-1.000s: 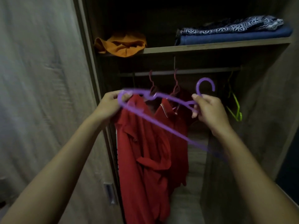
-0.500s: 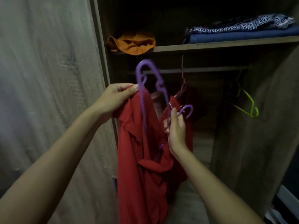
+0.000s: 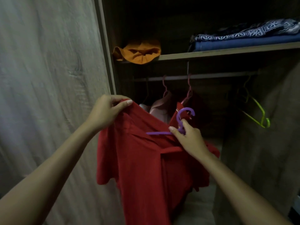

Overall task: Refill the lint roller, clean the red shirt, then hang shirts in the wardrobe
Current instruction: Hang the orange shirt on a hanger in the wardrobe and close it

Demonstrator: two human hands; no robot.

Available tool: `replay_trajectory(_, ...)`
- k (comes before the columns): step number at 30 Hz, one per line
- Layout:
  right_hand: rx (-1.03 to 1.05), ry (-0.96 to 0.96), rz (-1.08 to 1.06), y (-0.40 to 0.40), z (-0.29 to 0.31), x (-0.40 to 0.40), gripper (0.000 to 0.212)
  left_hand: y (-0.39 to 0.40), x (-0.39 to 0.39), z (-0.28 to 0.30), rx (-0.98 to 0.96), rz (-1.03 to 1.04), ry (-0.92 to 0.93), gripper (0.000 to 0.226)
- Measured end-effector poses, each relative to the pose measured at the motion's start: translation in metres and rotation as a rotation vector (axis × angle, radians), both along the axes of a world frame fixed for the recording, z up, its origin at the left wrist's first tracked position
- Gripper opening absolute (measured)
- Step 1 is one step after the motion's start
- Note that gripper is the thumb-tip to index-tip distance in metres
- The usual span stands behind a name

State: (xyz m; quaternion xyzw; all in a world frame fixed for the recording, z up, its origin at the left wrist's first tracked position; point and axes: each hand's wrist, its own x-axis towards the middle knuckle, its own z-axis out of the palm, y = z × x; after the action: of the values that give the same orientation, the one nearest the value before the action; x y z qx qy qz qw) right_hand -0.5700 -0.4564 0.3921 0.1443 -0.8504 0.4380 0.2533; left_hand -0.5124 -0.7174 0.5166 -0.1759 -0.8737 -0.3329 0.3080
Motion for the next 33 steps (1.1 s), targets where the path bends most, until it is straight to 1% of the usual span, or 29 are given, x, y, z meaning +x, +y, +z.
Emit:
replay_trajectory(2, 0.074, 0.006, 0.072, -0.004, 0.007, 0.006, 0.027, 0.011, -0.004, -0.002, -0.058, 0.009, 0.037, 0.016)
replay_trajectory(4, 0.168, 0.031, 0.136, -0.006, 0.018, 0.012, 0.030, 0.023, -0.009, -0.007, -0.128, 0.038, 0.060, 0.019)
replay_trajectory(6, 0.214, 0.059, 0.115, 0.004, 0.033, 0.011, 0.030, 0.030, -0.012, -0.010, -0.152, 0.134, 0.114, 0.021)
replay_trajectory(8, 0.224, 0.126, 0.049, 0.022, 0.045, 0.007, 0.029, 0.030, -0.012, -0.008, -0.124, 0.250, 0.186, 0.024)
replay_trajectory(9, 0.263, 0.151, 0.041, 0.028, 0.047, 0.005, 0.028, 0.031, -0.011, -0.006, -0.092, 0.275, 0.222, 0.025)
replay_trajectory(11, 0.492, 0.200, 0.077, 0.028, 0.042, 0.009, 0.029, 0.039, -0.008, 0.000, -0.022, 0.246, 0.298, 0.027)
replay_trajectory(12, 0.567, 0.221, 0.108, 0.024, 0.038, 0.012, 0.032, 0.046, -0.008, 0.002, -0.029, 0.209, 0.310, 0.027)
replay_trajectory(13, 0.563, 0.245, 0.122, 0.020, 0.038, 0.014, 0.033, 0.055, -0.008, 0.003, -0.072, 0.183, 0.296, 0.027)
replay_trajectory(14, 0.492, 0.264, 0.110, 0.018, 0.042, 0.015, 0.031, 0.063, -0.008, 0.002, -0.131, 0.172, 0.264, 0.029)
replay_trajectory(15, 0.380, 0.280, 0.075, 0.019, 0.051, 0.014, 0.029, 0.069, -0.008, 0.002, -0.182, 0.178, 0.215, 0.033)
replay_trajectory(17, 0.186, 0.264, 0.013, 0.029, 0.072, 0.011, 0.031, 0.068, -0.012, 0.000, -0.197, 0.160, 0.045, 0.050)
replay_trajectory(18, 0.150, 0.237, 0.003, 0.035, 0.080, 0.011, 0.034, 0.062, -0.015, -0.002, -0.184, 0.114, -0.076, 0.059)
replay_trajectory(20, 0.162, 0.205, -0.003, 0.045, 0.085, 0.009, 0.036, 0.049, -0.017, -0.007, -0.262, -0.023, -0.317, 0.071)
replay_trajectory(21, 0.169, 0.195, -0.013, 0.049, 0.084, 0.007, 0.036, 0.044, -0.017, -0.012, -0.329, -0.079, -0.391, 0.070)
replay_trajectory(22, 0.166, 0.179, -0.027, 0.053, 0.084, 0.005, 0.037, 0.042, -0.019, -0.018, -0.380, -0.119, -0.419, 0.062)
replay_trajectory(24, 0.137, 0.172, -0.057, 0.058, 0.085, 0.000, 0.038, 0.044, -0.022, -0.028, -0.393, -0.138, -0.351, 0.033)
replay_trajectory(25, 0.109, 0.177, -0.055, 0.059, 0.085, -0.002, 0.038, 0.048, -0.025, -0.032, -0.377, -0.132, -0.286, 0.023)
replay_trajectory(26, 0.085, 0.174, -0.051, 0.058, 0.085, -0.004, 0.037, 0.051, -0.027, -0.033, -0.364, -0.118, -0.221, 0.019)
replay_trajectory(29, 0.039, 0.152, -0.043, 0.057, 0.081, -0.009, 0.030, 0.060, -0.028, -0.039, -0.271, -0.118, -0.102, 0.016)
replay_trajectory(31, 0.022, 0.195, -0.136, 0.056, 0.077, -0.009, 0.022, 0.069, -0.027, -0.047, -0.214, -0.136, -0.004, 0.017)
replay_trajectory(32, -0.025, 0.261, -0.243, 0.054, 0.071, -0.007, 0.032, 0.076, -0.026, -0.053, -0.200, -0.122, 0.062, 0.016)
replay_trajectory(33, -0.132, 0.335, -0.346, 0.052, 0.064, -0.003, 0.042, 0.082, -0.026, -0.057, -0.190, -0.098, 0.131, 0.014)
